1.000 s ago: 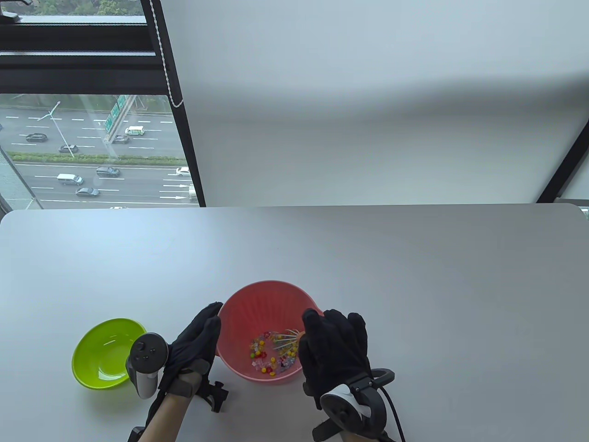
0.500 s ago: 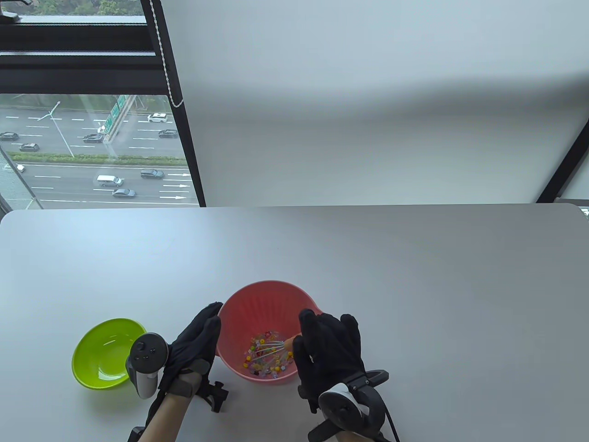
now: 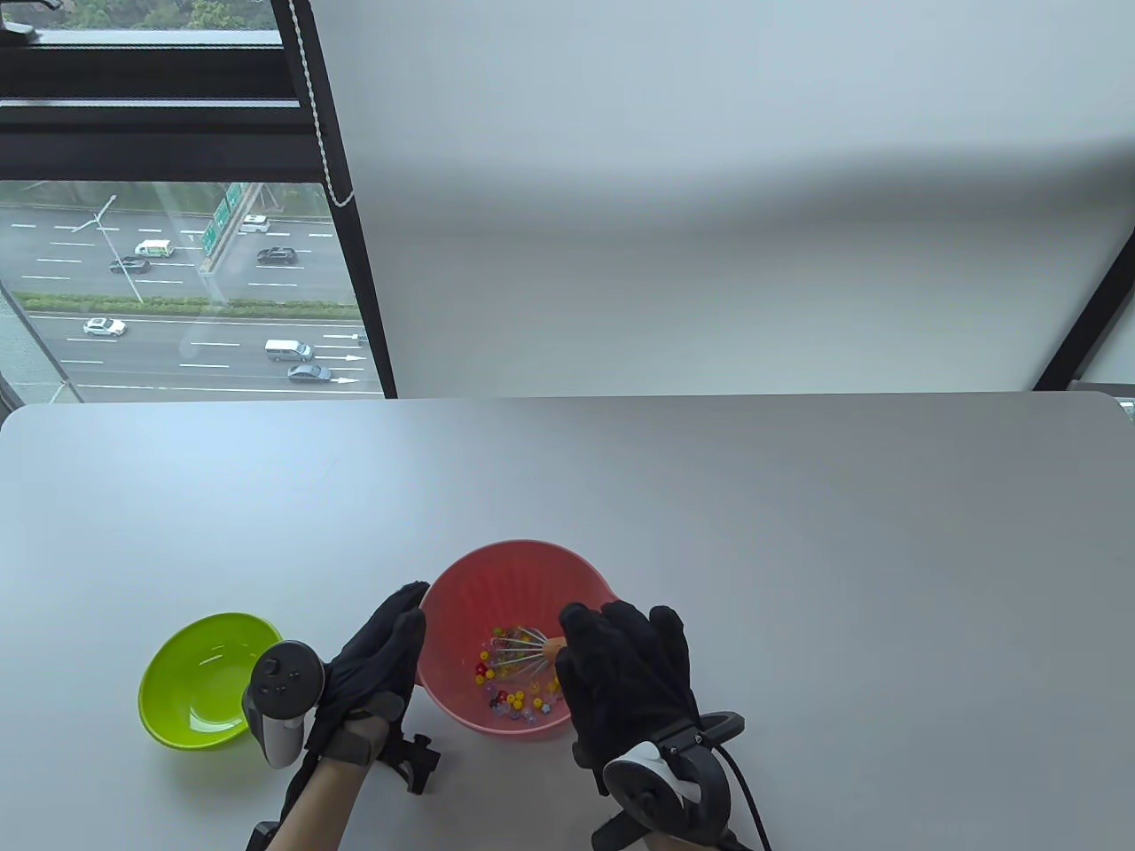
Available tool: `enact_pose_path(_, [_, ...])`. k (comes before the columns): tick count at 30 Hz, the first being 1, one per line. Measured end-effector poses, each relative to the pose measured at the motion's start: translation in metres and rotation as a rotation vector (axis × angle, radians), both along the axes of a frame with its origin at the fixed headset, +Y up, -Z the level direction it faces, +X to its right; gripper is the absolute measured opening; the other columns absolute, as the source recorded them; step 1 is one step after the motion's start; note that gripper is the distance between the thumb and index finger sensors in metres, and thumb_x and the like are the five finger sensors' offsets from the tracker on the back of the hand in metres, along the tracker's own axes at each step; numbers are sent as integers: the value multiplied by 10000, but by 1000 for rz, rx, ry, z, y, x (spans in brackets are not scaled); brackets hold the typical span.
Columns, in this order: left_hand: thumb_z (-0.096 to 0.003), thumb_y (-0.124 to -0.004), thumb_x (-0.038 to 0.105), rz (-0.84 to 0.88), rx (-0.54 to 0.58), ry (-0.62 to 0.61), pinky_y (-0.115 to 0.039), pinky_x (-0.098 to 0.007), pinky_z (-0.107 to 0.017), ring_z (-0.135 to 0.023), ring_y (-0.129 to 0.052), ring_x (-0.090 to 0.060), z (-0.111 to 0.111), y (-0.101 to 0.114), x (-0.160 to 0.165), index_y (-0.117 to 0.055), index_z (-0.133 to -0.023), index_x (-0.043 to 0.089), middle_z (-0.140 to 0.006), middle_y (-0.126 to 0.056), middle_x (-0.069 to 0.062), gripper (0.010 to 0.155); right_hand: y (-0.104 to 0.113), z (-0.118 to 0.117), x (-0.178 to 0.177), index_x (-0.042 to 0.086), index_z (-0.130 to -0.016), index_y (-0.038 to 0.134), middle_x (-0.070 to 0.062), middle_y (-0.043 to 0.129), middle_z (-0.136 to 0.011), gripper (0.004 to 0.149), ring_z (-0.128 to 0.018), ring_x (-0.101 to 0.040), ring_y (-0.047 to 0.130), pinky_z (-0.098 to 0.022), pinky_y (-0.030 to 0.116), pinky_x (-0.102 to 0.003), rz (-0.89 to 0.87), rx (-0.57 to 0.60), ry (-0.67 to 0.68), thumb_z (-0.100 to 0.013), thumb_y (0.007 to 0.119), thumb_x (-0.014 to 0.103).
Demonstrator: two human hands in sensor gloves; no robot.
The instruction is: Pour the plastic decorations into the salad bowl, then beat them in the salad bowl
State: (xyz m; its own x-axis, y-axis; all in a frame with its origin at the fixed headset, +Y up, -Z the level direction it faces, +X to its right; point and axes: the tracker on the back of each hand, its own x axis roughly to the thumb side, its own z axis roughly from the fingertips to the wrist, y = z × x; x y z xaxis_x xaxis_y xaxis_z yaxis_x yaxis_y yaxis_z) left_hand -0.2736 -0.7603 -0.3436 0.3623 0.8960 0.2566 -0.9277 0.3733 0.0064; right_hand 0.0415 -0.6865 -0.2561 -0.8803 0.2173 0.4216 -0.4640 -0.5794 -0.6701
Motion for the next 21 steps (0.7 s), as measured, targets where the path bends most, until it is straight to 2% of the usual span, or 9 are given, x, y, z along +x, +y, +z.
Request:
enact_pose_path(10, [-583,-577,634,0,0,0,-499,-606,-744,-770,-828,-356,0,0,0,-667,-1052,205,-752,-847,-11,642,9,4,5,430,-1105,424,133,816,-899,541,-940,-189,678,-797,389,-499,13,52,-22,-613,612,553])
enact_pose_path(21, [-581,-576,636,0,0,0,-499,-606,-745,-769,-828,-356,0,0,0,-666,-1052,206,-751,-848,-10,644,8,2,9,388,-1119,410,134,837,-857,562,-908,-191,711,-797,393,-500,-42,15,-2,-616,590,562])
